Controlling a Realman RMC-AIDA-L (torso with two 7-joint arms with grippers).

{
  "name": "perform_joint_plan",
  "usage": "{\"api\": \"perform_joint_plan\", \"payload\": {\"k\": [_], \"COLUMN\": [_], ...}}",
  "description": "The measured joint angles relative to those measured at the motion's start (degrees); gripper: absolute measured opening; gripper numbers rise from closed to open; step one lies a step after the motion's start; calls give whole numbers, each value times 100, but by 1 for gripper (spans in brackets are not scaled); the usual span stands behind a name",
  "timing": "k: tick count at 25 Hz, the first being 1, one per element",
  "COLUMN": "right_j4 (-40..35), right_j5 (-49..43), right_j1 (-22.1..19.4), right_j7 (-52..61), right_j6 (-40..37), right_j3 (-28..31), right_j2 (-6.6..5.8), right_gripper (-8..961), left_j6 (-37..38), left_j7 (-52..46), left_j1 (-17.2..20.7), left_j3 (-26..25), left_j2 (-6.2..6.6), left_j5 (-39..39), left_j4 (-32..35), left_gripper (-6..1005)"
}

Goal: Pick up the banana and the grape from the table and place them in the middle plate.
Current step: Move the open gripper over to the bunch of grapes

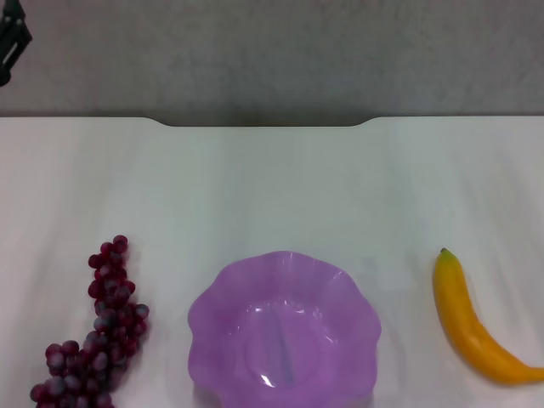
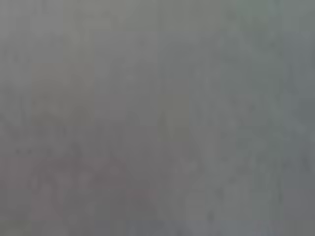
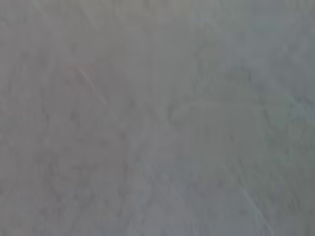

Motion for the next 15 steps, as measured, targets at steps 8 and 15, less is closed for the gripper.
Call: {"api": "perform_joint_plan", "payload": {"k": [8, 15], "right_j4": [-764, -1222], "right_j5": [2, 1], "right_j1": [37, 47], "right_j7": [530, 549], "right_j6": [2043, 2842], "right_j3": [470, 507], "right_j2": [-6, -9], "right_gripper": [757, 757], "left_j6": [-2783, -4789], "left_j7": [-2, -55], "left_j1": [110, -178], "left_j3": [-469, -966], "left_j2": [-10, -9], "left_j5": [-77, -35], "left_j4": [-1329, -1963], "left_gripper": [860, 857]}}
